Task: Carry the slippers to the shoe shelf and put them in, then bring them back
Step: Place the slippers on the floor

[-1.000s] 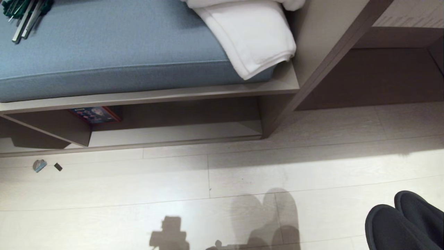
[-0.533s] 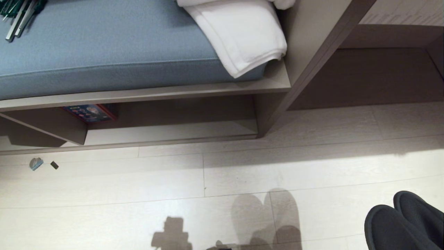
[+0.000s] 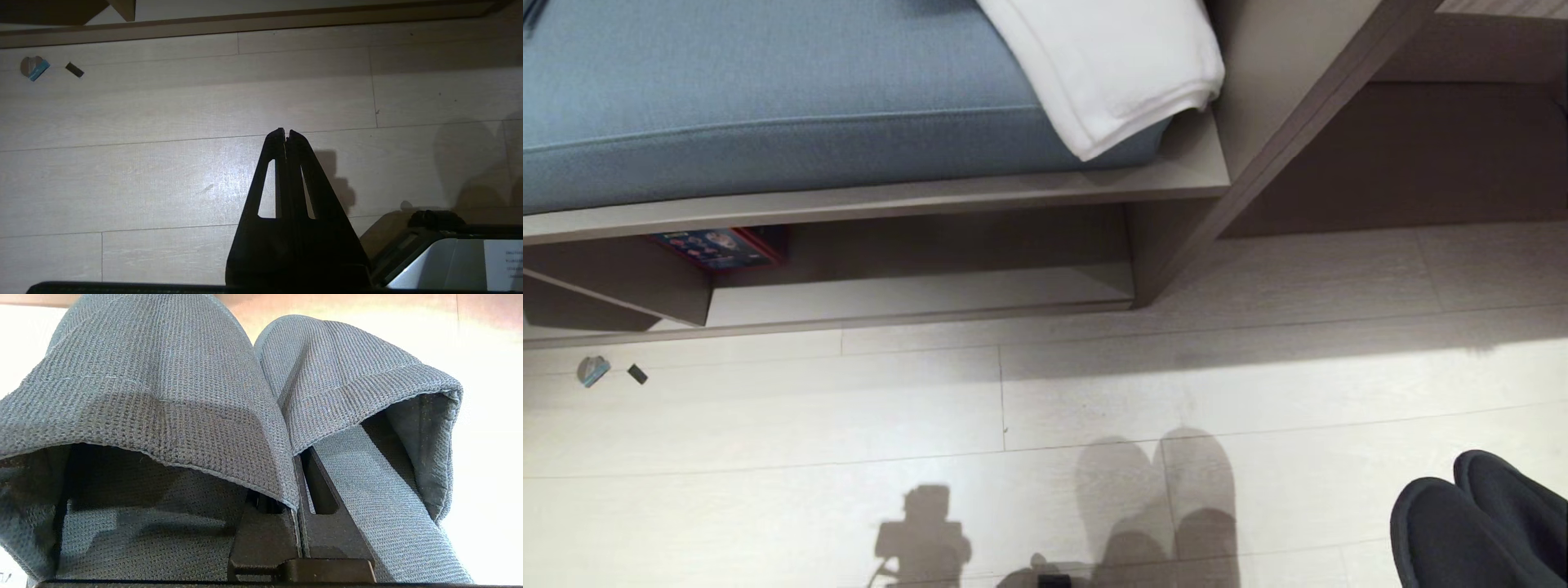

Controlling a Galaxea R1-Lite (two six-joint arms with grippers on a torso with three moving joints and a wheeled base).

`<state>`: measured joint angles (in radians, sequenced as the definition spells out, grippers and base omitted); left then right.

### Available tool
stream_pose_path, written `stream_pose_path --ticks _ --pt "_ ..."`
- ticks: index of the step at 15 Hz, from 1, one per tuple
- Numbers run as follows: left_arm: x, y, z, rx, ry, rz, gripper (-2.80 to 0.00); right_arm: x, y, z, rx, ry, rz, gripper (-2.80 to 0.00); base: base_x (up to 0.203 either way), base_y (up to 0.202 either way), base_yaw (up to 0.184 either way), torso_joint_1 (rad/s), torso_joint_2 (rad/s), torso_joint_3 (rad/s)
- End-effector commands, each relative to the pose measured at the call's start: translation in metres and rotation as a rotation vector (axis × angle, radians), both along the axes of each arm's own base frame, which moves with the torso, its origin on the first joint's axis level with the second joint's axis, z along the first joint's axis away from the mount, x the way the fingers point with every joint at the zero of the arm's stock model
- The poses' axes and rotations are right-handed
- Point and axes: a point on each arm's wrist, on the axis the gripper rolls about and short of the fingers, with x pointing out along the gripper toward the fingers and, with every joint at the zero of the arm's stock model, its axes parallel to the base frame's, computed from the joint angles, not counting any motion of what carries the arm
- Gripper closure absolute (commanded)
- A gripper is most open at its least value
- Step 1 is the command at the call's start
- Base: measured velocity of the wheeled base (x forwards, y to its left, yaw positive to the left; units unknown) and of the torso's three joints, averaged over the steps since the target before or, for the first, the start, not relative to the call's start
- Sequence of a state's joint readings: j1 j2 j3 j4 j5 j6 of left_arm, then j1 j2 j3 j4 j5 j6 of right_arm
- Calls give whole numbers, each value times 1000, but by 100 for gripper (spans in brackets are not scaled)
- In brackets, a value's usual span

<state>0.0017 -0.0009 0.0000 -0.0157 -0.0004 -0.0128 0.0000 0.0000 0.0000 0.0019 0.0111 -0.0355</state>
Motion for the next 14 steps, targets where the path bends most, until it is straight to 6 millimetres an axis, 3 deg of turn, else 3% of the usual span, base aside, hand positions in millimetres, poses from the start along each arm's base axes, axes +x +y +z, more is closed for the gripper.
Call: stream_pose_path --ticks 1,12,14 --pt "0 0 -1 -4 3 0 0 0 0 0 -9 3 2 0 0 0 0 2 2 -198" --pt "1 0 -2 -4 4 1 0 2 0 1 -47 30 12 0 0 0 0 3 2 -197" --pt "1 0 -2 -4 4 1 0 9 1 19 -41 81 37 0 0 0 0 5 0 -196"
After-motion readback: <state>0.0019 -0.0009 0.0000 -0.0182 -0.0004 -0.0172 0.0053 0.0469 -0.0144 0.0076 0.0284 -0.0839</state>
